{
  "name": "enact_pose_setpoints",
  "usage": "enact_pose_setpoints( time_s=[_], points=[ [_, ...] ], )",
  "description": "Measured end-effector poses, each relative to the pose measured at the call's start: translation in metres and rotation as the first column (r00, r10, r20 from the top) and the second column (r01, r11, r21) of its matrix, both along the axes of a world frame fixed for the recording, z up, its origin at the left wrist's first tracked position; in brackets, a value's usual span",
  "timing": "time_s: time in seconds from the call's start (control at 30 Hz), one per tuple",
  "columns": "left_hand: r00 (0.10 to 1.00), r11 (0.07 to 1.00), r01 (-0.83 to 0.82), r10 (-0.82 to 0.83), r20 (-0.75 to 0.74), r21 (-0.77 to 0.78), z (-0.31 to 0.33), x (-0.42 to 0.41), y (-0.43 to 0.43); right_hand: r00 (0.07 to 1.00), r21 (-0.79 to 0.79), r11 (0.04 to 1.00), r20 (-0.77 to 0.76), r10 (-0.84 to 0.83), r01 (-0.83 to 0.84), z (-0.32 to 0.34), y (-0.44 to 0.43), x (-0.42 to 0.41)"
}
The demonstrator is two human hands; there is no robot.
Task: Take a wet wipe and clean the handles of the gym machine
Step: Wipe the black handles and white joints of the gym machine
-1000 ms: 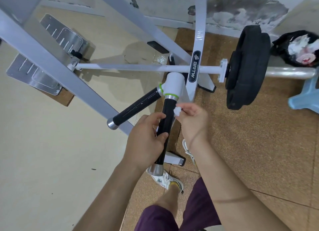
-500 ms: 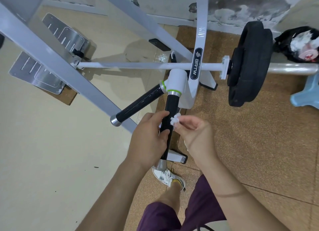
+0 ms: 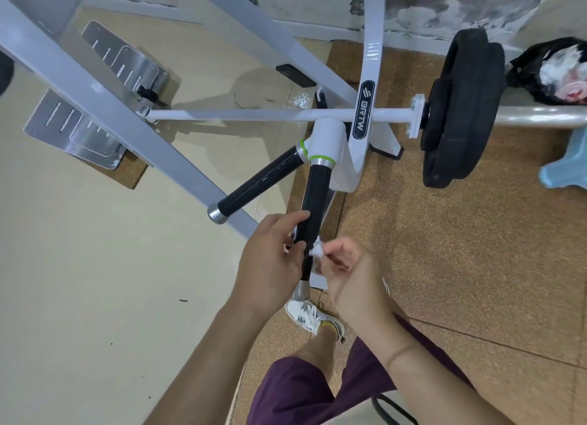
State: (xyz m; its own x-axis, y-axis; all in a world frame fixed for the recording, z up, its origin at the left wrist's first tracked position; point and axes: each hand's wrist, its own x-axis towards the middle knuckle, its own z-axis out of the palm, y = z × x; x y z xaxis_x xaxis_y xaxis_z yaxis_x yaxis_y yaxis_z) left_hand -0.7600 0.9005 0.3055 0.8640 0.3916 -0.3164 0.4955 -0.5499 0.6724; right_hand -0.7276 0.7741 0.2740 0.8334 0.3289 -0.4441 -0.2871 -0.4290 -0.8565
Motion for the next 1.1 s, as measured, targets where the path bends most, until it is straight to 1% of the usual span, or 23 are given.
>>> enact_pose_setpoints(
  time_s=[0.07,0.1,0.13,0.17,0.2,0.23,0.27,0.3,0.4,0.43,0.47,0.53,0.57,0.6,0.63,0.73,0.77,0.87,0.9,0.97,1.03,1.1],
  points=[
    [1.0,1.0,-0.006,0.006,0.003,-0.001,0.0,-0.007,-0.001,0.985,-0.092,0.983,0.058,0.165,-0.16,0.006,-0.009,-0.017],
    [1.0,1.0,-0.012,0.012,0.005,-0.001,-0.001,-0.011,-0.002,0.971,-0.124,0.969,0.082,0.223,-0.212,0.009,-0.012,-0.02],
    [1.0,1.0,-0.02,0.02,0.005,-0.005,-0.001,-0.015,-0.003,0.973,-0.12,0.972,0.087,0.215,-0.204,0.009,-0.013,-0.017],
    [1.0,0.999,-0.03,0.03,0.003,-0.012,-0.001,-0.019,-0.004,0.991,-0.075,0.99,0.053,0.123,-0.119,0.007,-0.009,-0.01],
    [0.999,0.999,-0.042,0.042,-0.001,-0.016,-0.001,-0.023,-0.004,1.0,-0.014,1.0,-0.001,-0.002,0.002,0.003,-0.003,-0.001],
    [0.999,0.999,-0.051,0.051,-0.005,-0.017,-0.001,-0.028,-0.004,0.994,0.026,0.994,-0.044,-0.101,0.102,0.001,0.003,0.005],
    [0.998,0.998,-0.055,0.054,-0.011,-0.018,-0.001,-0.032,-0.004,0.99,0.028,0.99,-0.042,-0.137,0.139,-0.002,0.009,0.005],
    [0.998,0.998,-0.056,0.056,-0.015,-0.023,-0.002,-0.036,-0.005,0.994,0.001,0.994,-0.014,-0.108,0.108,-0.002,0.009,-0.002],
    [0.997,0.995,-0.083,0.083,0.003,-0.05,-0.002,-0.044,-0.007,0.994,-0.069,0.992,0.027,0.103,-0.101,0.009,-0.006,-0.03],
    [0.996,0.994,-0.093,0.094,0.007,-0.06,-0.002,-0.045,-0.007,0.991,-0.072,0.989,0.045,0.129,-0.126,0.013,-0.009,-0.032],
    [0.995,0.993,-0.098,0.098,0.007,-0.071,-0.003,-0.045,-0.008,0.993,-0.07,0.993,0.063,0.1,-0.096,0.011,-0.008,-0.026],
    [0.994,0.989,-0.109,0.111,0.008,-0.097,-0.002,-0.046,-0.008,0.995,-0.06,0.998,0.1,-0.019,0.025,0.008,0.002,-0.009],
    [0.992,0.986,-0.124,0.126,0.007,-0.11,-0.002,-0.047,-0.007,0.992,-0.074,0.996,0.123,-0.037,0.047,0.009,0.008,-0.005],
    [0.99,0.982,-0.142,0.143,-0.001,-0.124,-0.002,-0.049,-0.007,0.987,-0.096,0.995,0.161,-0.02,0.035,0.011,0.011,-0.008],
    [0.987,0.978,-0.158,0.158,-0.011,-0.136,-0.002,-0.05,-0.007,0.977,-0.116,0.993,0.209,0.035,-0.011,0.013,0.009,-0.016],
    [0.976,0.96,-0.216,0.217,-0.016,-0.177,-0.002,-0.053,-0.005,0.915,-0.169,0.967,0.328,0.236,-0.189,0.024,0.0,-0.035],
    [0.973,0.954,-0.229,0.23,-0.015,-0.193,-0.001,-0.054,-0.005,0.899,-0.192,0.962,0.358,0.254,-0.195,0.021,0.0,-0.031],
    [0.971,0.945,-0.235,0.24,-0.006,-0.228,0.003,-0.056,-0.005,0.864,-0.275,0.953,0.441,0.243,-0.128,0.018,0.013,-0.015],
    [0.971,0.942,-0.234,0.238,-0.009,-0.239,0.003,-0.057,-0.004,0.839,-0.303,0.94,0.462,0.289,-0.157,0.019,0.016,-0.017],
    [0.968,0.93,-0.246,0.249,-0.027,-0.273,0.003,-0.059,-0.003,0.765,-0.363,0.887,0.472,0.438,-0.284,0.023,0.016,-0.03],
    [0.958,0.908,-0.284,0.279,-0.06,-0.308,0.003,-0.064,-0.002,0.721,-0.413,0.823,0.418,0.553,-0.391,0.027,0.013,-0.032],
    [0.949,0.892,-0.315,0.305,-0.083,-0.324,0.003,-0.07,-0.002,0.713,-0.458,0.807,0.415,0.564,-0.372,0.027,0.014,-0.015]
  ],
)
